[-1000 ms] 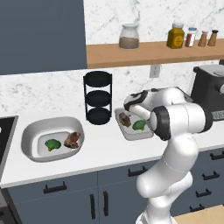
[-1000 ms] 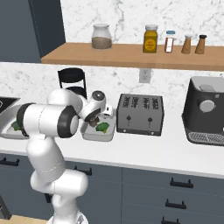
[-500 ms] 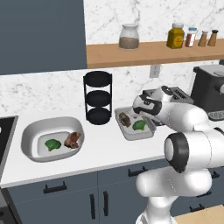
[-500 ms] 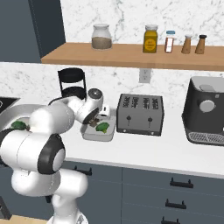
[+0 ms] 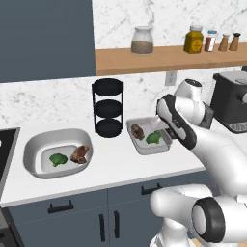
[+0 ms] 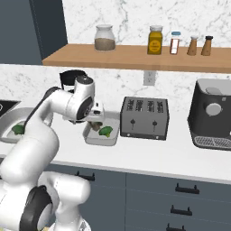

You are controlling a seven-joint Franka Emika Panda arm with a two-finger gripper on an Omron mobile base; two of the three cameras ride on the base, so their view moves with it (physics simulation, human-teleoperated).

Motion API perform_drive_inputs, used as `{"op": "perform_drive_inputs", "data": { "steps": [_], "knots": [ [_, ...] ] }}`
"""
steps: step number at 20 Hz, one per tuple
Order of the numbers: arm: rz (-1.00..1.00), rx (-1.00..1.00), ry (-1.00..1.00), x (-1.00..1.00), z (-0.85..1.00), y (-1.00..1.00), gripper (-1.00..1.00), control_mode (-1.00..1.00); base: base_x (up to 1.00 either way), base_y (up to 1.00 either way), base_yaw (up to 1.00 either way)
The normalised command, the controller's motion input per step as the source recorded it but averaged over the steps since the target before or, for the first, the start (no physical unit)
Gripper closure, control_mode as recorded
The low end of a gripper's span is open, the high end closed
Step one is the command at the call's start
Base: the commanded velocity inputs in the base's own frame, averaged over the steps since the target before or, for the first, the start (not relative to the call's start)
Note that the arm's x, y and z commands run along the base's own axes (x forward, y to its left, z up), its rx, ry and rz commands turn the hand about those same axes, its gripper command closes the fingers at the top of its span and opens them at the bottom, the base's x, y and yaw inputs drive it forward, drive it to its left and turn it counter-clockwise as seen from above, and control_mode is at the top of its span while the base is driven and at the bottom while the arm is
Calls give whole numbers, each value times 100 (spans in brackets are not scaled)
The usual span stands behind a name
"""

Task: Place one broccoli and one steak in each tupperware on the nearby counter, to pack two identical lunches.

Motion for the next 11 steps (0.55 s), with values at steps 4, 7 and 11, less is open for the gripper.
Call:
{"op": "perform_drive_inputs", "data": {
  "steps": [4, 7, 11],
  "knots": [
    [-3, -1, -9, -100, 0, 0, -100, -100, 0, 0, 0],
    [-4, 3, 0, -98, 45, 0, -100, -100, 0, 0, 0],
    [0, 3, 0, -99, 96, 0, -100, -100, 0, 0, 0]
  ]
}}
